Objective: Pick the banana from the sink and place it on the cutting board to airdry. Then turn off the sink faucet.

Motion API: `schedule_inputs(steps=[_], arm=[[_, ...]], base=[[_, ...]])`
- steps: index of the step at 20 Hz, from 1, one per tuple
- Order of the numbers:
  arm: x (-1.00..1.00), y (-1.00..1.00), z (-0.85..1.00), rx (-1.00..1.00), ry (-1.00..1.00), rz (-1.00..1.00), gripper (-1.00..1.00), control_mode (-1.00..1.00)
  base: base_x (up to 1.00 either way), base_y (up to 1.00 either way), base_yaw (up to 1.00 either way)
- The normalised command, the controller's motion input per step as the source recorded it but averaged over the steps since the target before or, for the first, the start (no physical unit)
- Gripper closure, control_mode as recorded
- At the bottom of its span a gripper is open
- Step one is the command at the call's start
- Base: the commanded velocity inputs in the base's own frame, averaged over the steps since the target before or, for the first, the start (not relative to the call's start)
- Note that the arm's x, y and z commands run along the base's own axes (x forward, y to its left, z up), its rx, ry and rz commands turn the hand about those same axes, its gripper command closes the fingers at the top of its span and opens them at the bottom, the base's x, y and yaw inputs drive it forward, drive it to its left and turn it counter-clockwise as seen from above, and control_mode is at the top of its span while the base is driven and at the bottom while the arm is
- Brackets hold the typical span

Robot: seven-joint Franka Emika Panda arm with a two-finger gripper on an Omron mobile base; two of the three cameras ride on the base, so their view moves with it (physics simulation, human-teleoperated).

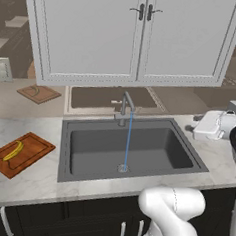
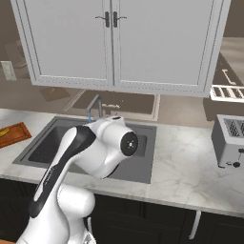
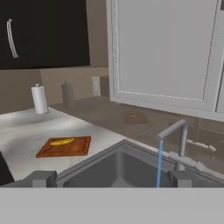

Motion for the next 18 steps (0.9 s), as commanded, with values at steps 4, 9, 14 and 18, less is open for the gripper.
schedule_inputs(steps=[4,9,14,18], arm=[[0.27,0.00,-0.14,0.00,0.00,0.00,-1.00,-1.00],[0.26,0.00,-0.24,0.00,0.00,0.00,-1.00,-1.00],[0.24,0.00,-0.27,0.00,0.00,0.00,-1.00,-1.00],[0.27,0.01,-0.27,0.00,0.00,0.00,-1.00,-1.00]], base=[[0.00,0.00,0.00],[0.00,0.00,0.00],[0.00,0.00,0.00],[0.00,0.00,0.00]])
